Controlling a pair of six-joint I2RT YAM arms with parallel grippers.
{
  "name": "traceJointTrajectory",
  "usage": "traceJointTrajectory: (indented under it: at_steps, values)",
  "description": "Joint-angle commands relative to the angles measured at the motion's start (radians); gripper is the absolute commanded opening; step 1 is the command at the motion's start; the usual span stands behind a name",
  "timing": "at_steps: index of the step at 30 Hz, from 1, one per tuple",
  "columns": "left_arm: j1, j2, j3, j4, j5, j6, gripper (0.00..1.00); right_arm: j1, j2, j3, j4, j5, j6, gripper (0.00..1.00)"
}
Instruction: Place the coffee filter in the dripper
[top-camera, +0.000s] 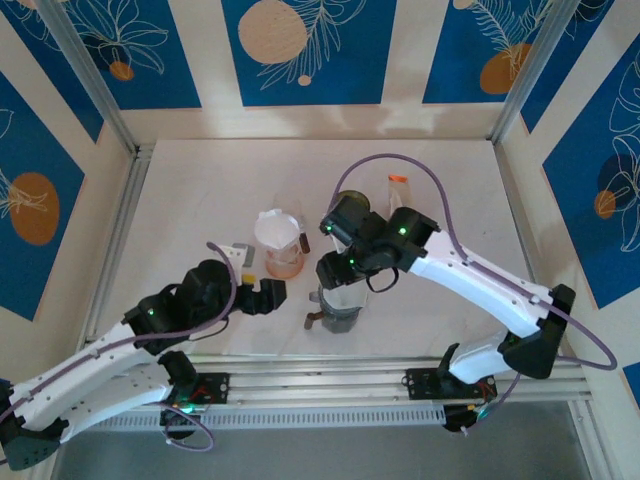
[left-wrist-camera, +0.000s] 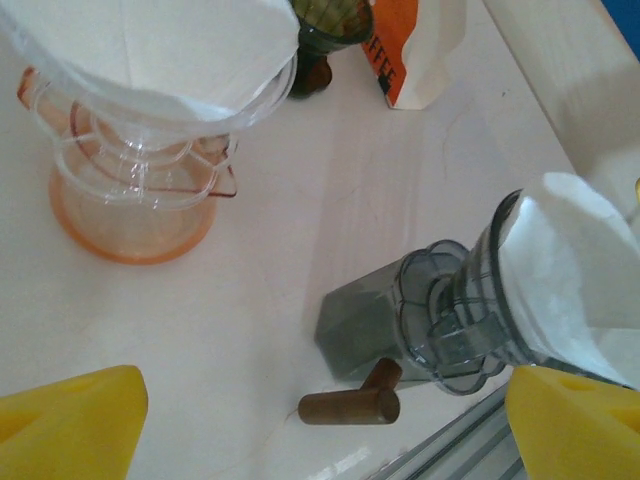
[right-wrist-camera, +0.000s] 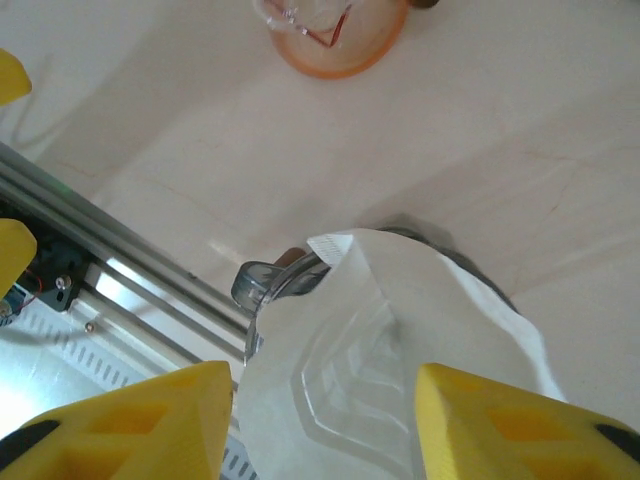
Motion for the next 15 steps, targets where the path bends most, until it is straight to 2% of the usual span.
traceJointTrajectory:
  at_steps: [1, 3, 5, 8, 15]
  values:
    - [0.012, 0.049, 0.085, 0.026, 0.056, 0.059, 0.92, 0.011, -0.075, -0.02, 0.008, 0.096, 0.016, 0.53]
    - [0.012, 0.105, 0.126, 0.02, 0.083, 0.08, 0.9, 0.01, -0.103, -0.046, 0.012, 0.14, 0.018, 0.54]
    - [0.012, 0.165, 0.163, 0.033, 0.126, 0.103, 0.85, 0.007, -0.119, -0.074, 0.002, 0.179, 0.019, 0.54]
    - [0.003, 0.249, 0.2, 0.061, 0.175, 0.118, 0.81, -0.005, -0.137, -0.125, 0.015, 0.182, 0.025, 0.52]
    - [-0.05, 0.367, 0.274, 0.06, 0.158, 0.171, 0.78, -0.015, -0.187, -0.198, 0.028, 0.2, 0.047, 0.4]
